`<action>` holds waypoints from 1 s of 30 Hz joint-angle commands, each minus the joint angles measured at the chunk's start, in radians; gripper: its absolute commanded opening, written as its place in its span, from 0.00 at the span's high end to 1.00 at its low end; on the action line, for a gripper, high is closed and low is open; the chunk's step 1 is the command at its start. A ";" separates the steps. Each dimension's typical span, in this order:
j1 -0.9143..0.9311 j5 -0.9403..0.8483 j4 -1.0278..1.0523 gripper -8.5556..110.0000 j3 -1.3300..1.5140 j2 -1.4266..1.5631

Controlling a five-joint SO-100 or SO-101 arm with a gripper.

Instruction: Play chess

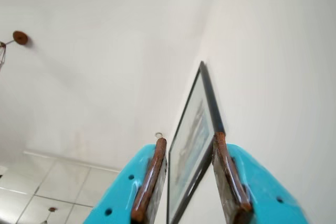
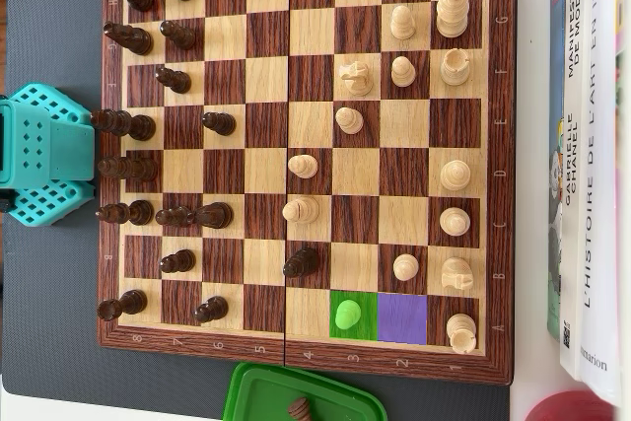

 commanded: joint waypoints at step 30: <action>0.008 0.109 -0.373 0.81 0.020 -0.005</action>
